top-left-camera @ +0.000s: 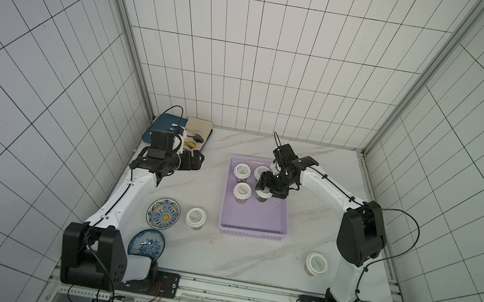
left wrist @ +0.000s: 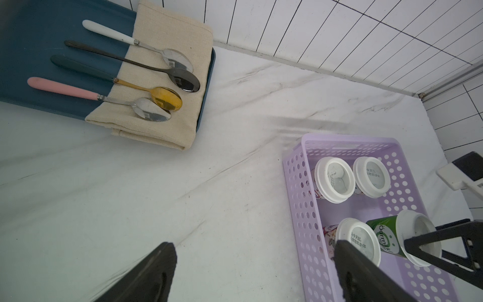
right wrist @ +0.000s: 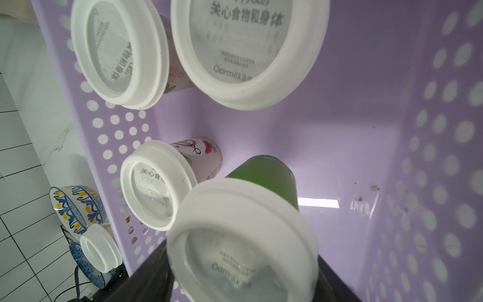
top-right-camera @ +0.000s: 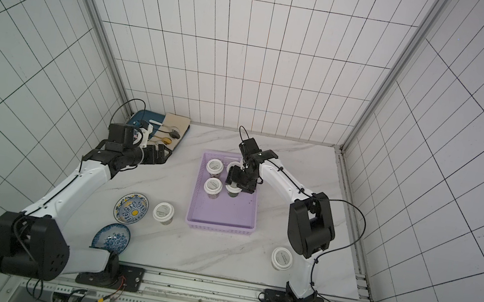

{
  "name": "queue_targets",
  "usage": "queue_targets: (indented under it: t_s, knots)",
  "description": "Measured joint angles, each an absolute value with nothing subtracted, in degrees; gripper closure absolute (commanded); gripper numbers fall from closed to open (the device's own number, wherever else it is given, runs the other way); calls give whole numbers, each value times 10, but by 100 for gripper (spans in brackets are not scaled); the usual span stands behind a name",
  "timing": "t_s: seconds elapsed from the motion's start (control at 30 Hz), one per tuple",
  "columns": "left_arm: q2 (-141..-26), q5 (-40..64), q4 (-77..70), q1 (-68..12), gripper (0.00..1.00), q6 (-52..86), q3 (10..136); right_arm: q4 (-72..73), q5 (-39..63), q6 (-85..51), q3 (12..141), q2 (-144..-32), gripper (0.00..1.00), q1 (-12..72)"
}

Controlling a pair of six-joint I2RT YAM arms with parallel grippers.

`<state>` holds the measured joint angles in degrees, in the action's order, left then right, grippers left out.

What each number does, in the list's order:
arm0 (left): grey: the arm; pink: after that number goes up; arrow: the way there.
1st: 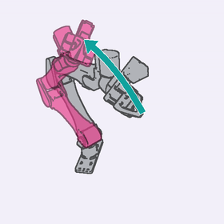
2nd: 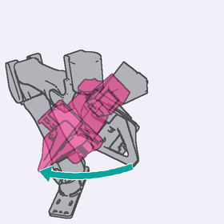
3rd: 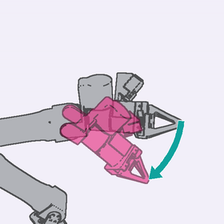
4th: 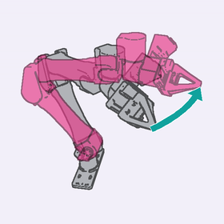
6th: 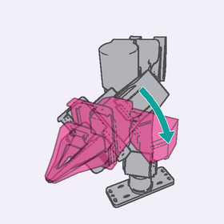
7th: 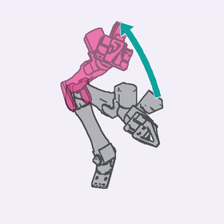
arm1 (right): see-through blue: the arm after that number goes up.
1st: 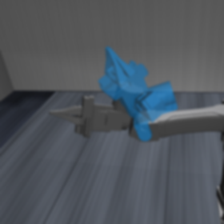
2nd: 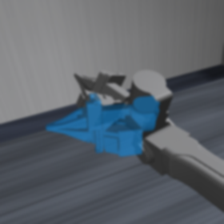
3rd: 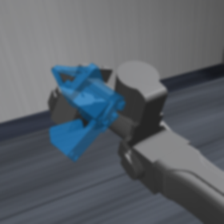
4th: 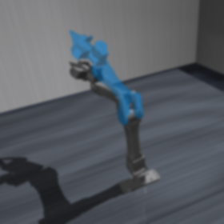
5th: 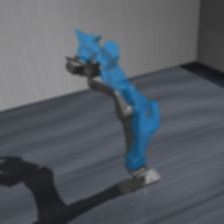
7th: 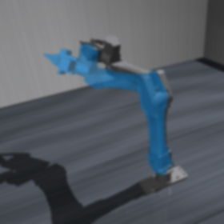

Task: Put the yogurt in the basket
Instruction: Place the yogurt in the basket.

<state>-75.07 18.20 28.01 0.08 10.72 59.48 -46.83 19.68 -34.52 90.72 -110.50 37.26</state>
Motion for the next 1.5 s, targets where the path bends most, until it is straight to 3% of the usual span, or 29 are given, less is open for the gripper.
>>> queue_targets:
  t_s: [0.87, 1.2, 1.5]
  knots:
    - [-750, 189, 276, 2, 2, 107, 591, -420, 204, -345, 896, -1145, 27, 373]
    - [-749, 193, 276, 2, 2, 107, 591, -416, 198, -343, 882, -1138, 14, 373]
    - [-741, 196, 273, 2, 2, 107, 589, -419, 185, -343, 862, -1071, 10, 373]
